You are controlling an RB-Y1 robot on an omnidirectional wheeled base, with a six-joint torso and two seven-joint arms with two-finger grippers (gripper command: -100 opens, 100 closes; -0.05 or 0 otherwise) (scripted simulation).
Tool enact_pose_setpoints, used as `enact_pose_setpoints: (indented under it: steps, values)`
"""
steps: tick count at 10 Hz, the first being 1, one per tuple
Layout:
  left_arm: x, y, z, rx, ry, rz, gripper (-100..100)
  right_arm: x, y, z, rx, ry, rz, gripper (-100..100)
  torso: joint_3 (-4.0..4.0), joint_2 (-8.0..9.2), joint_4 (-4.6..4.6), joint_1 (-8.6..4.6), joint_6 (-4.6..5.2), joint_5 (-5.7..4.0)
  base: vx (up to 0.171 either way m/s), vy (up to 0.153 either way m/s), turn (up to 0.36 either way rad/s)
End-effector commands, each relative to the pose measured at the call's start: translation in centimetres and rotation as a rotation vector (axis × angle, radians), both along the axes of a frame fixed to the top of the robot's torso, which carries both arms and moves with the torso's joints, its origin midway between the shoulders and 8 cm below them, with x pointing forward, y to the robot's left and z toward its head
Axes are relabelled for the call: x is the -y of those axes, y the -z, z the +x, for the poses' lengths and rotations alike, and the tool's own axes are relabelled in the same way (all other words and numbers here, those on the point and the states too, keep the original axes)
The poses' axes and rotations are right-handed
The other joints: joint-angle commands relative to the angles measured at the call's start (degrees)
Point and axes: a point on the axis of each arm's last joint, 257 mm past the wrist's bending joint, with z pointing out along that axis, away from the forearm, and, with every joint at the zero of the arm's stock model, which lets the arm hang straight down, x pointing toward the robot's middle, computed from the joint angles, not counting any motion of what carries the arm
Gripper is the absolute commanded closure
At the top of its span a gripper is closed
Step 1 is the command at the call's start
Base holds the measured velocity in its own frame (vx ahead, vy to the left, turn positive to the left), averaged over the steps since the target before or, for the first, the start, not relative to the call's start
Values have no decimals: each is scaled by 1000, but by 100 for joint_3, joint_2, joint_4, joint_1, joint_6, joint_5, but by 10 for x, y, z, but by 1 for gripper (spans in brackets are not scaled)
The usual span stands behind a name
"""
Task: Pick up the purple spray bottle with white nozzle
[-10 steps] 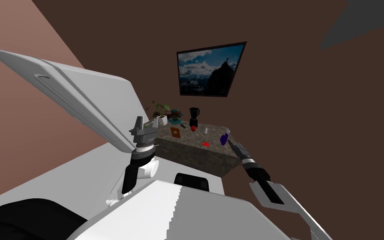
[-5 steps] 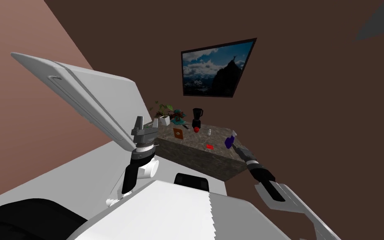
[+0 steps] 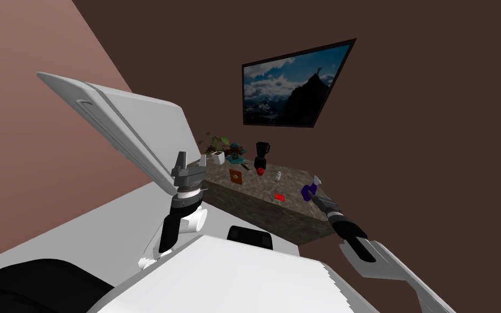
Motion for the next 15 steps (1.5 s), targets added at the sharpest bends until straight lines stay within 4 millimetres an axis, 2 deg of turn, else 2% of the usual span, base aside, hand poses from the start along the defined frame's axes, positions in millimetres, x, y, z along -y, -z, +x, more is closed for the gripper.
enact_pose_setpoints:
  steps: [1,2,3,7,9,13,14,15]
  values:
    - [0,0,0,0,0,0,0,0,0,0,0,0,0,0,0,0,0,0,0,0,8,4,-4]
    - [0,0,0,0,0,0,0,0,0,0,0,0,0,-100,8,14,4,-7,0,-2,0,0,0]
    - [0,0,0,0,0,0,0,0,0,0,0,0,0,100,12,20,5,-9,0,-2,0,0,0]
    - [0,0,0,0,0,0,0,0,0,0,1,0,0,100,15,24,6,-10,0,-3,0,0,0]
    - [0,0,0,0,0,0,0,7,7,-5,-28,18,8,-100,15,25,6,-10,0,-3,5,3,42]
    - [0,0,0,0,0,0,0,23,22,-17,-94,63,25,-100,8,14,3,-15,0,-4,19,5,67]
    - [0,0,0,0,0,0,0,20,19,-15,-81,53,21,-100,8,14,3,-14,0,-4,8,2,15]
    - [0,0,0,0,0,0,0,21,20,-16,-83,56,22,0,10,16,4,-15,1,-4,0,0,0]
